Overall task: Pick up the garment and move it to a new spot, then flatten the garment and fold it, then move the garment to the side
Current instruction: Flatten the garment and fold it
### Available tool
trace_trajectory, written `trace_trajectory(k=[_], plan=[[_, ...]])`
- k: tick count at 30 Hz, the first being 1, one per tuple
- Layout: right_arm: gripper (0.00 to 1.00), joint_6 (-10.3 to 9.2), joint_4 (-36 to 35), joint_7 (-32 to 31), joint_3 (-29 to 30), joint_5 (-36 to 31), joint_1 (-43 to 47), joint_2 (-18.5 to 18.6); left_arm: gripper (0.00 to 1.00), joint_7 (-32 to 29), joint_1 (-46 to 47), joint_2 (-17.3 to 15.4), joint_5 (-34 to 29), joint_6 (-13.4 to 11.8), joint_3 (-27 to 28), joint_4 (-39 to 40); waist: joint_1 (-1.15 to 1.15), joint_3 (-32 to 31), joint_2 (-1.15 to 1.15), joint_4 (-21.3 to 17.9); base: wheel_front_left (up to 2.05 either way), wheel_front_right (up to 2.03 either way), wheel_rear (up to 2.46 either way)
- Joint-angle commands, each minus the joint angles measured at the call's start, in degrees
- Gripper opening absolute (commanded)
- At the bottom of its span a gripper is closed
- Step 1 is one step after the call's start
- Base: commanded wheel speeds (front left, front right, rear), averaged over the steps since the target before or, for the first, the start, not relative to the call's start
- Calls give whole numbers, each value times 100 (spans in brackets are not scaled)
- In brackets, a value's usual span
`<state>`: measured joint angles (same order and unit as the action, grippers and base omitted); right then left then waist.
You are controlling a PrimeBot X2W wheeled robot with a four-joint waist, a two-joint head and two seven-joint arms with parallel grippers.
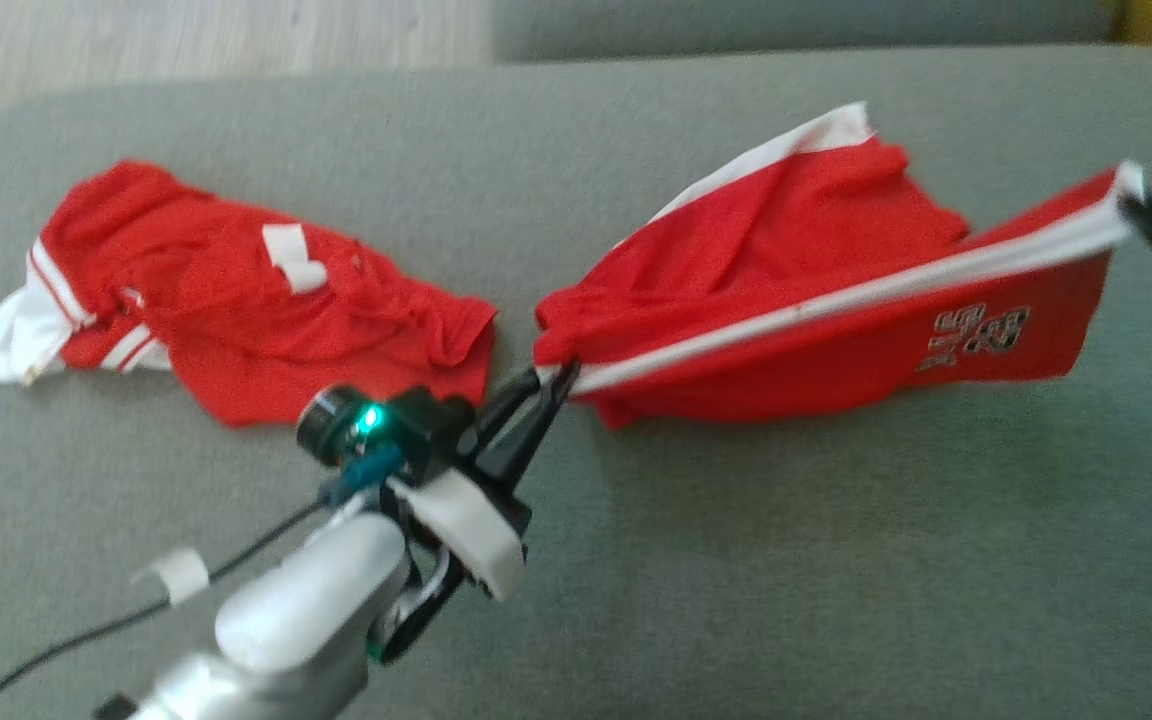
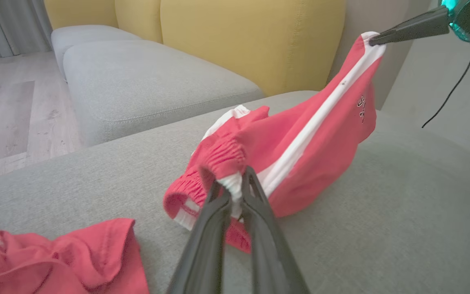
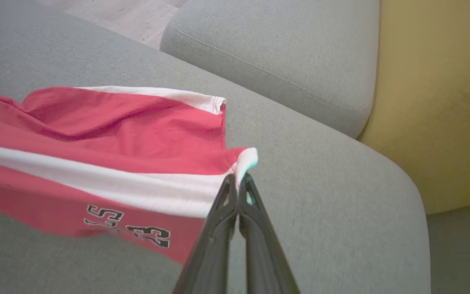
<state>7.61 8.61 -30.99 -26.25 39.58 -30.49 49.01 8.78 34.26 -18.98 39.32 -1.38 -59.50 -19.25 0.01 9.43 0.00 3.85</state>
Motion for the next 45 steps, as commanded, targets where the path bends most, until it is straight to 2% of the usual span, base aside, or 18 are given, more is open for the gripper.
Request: trace_trajectory(k=[1,12,20,28,29,30,31,32,41,42,43,45], plan=[[0,-12,-38,-35,39,-95,-190,183,0,-1,326,-116,-47,18,259,41,-1,308,0,223,0,0,0],[0,-12,703,-139,-786,-622,-1852,-44,0,-168,1267,342,-28,435,250,-660,-1,1265,0,596,0,0,0],[0,-12,1447,224,-1308,-773,-2678,-283,0,-134,1739,624,17,619,244,-1157,-1,1576,0,722,0,0,0],[0,-12,2069,635,-1740,-777,-3144,-420,0,-4,2020,769,49,753,174,-1377,-1,1761,0,816,0,0,0],[0,-12,2137,687,-1785,-774,-3191,-438,25,7,2043,782,55,762,165,-1400,-1,1775,0,824,0,0,0],[0,-12,2206,738,-1824,-768,-3235,-455,65,21,2067,794,57,769,158,-1421,-1,1789,0,833,0,0,0],[0,-12,2272,794,-1860,-762,-3277,-473,98,44,2094,807,55,775,153,-1437,-1,1802,0,844,0,0,0],[0,-12,2339,855,-1892,-759,-3317,-489,100,72,2118,818,51,779,150,-1450,-1,1812,0,854,0,0,0],[0,-12,2964,1437,-2048,-758,-3519,-689,100,341,2193,883,109,731,297,-1546,-1,1798,0,973,0,0,0],[81,-12,3053,1497,-2067,-778,-3540,-707,100,368,2200,885,109,712,319,-1551,-1,1789,0,988,0,0,0],[100,-12,3161,1495,-2097,-772,-3536,-736,100,393,2204,885,107,697,338,-1556,-1,1771,0,1001,0,0,0],[100,-12,3313,1642,-2127,-801,-3560,-789,100,445,2199,881,119,659,398,-1552,-1,1719,0,1013,0,0,0]])
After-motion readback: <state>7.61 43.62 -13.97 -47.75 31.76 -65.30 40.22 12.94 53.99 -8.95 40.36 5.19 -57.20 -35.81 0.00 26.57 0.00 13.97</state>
